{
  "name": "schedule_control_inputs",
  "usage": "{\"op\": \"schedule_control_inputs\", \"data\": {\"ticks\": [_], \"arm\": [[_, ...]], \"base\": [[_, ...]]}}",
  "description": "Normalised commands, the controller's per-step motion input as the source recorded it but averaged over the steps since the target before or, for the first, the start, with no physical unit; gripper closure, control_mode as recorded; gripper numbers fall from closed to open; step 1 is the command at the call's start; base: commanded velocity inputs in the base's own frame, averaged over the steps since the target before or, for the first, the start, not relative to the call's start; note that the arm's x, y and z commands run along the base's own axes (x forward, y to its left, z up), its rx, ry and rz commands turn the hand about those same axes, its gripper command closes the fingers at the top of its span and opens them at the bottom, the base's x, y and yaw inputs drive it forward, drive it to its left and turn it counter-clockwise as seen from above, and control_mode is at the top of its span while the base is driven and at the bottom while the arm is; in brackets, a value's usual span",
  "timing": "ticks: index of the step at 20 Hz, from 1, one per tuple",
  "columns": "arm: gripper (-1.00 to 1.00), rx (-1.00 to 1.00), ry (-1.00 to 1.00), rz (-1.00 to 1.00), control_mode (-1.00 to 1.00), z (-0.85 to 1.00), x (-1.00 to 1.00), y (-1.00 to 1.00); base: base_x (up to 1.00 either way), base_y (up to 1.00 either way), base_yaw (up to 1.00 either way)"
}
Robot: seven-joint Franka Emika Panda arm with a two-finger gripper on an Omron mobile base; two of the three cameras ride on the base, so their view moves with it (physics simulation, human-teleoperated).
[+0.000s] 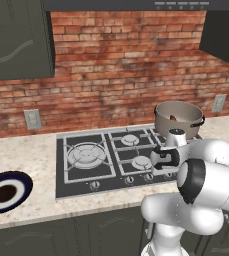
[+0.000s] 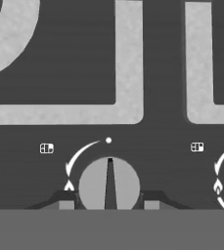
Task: Retrieve the frozen meat and place it in the pot on a burner. Then turn the burner on.
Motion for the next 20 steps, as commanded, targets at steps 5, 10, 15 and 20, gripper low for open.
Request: {"op": "schedule_control_inputs", "data": {"ticks": [5,10,15,20], "arm": [[1.0,-0.03,0.0,0.0,-1.0,0.0,-0.01,0.03],[1.0,-0.17,-0.02,0.06,-1.0,-0.03,-0.07,0.05],[1.0,-0.33,-0.13,0.26,-1.0,0.0,-0.02,0.01],[1.0,-0.21,-0.15,0.56,-1.0,-0.03,0.0,0.0]], "base": [[0.0,0.0,0.0],[0.0,0.0,0.0],[0.0,0.0,0.0],[0.0,0.0,0.0]]}}
